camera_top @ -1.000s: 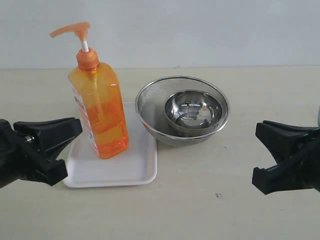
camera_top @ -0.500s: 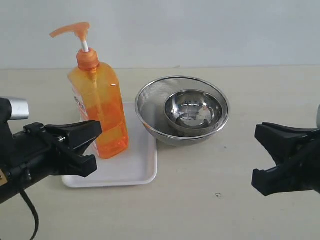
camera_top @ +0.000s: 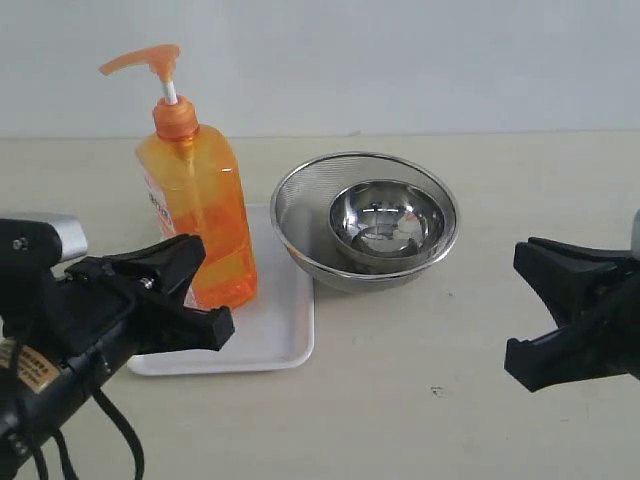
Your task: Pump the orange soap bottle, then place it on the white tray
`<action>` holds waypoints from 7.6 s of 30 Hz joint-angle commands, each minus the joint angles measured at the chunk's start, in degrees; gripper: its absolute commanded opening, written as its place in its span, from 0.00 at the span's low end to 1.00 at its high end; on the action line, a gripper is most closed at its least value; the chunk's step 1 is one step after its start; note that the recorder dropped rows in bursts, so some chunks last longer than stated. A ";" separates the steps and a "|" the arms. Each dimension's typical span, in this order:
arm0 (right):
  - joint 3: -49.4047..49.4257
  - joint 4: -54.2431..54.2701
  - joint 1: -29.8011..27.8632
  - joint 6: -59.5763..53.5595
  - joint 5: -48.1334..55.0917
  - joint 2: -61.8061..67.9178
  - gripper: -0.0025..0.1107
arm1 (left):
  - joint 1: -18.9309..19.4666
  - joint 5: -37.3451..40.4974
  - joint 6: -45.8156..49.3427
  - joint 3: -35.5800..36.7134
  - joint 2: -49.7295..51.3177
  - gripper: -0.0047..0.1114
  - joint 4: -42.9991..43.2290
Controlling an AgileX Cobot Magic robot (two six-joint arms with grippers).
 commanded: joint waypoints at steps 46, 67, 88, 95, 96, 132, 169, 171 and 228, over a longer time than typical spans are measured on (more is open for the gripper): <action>0.30 -0.11 -0.15 0.27 0.56 -0.29 0.02 | 2.72 -5.55 14.07 -15.73 16.22 0.99 -24.06; 0.30 -0.35 -0.15 0.16 -0.70 -0.29 0.02 | 2.62 -1.02 16.42 -15.73 15.50 0.99 -26.39; 0.30 -0.35 -0.15 0.20 0.08 -0.29 0.02 | 2.84 -5.13 10.42 -18.39 15.62 0.99 -18.63; 0.30 -0.35 -0.15 0.20 0.21 -0.29 0.02 | 4.53 -5.24 11.49 -18.98 15.72 0.99 -19.01; 0.30 -0.35 -0.15 0.20 0.21 -0.29 0.02 | 4.78 -5.24 11.49 -18.98 15.72 0.99 -19.01; 0.30 -0.35 -0.15 0.20 0.44 -0.29 0.02 | 7.28 -5.99 11.27 -20.45 20.12 0.63 -17.52; 0.30 -0.35 -0.15 0.07 -0.22 -0.29 0.02 | 7.28 -2.97 12.34 -10.58 12.49 0.08 -6.00; 0.30 -0.35 -0.15 0.07 -0.22 -0.29 0.02 | 7.28 -2.97 12.34 -10.58 12.49 0.08 -5.14; 0.30 -0.35 -0.15 0.07 0.60 -0.29 0.02 | 12.52 -5.34 9.21 -10.58 12.49 0.08 3.96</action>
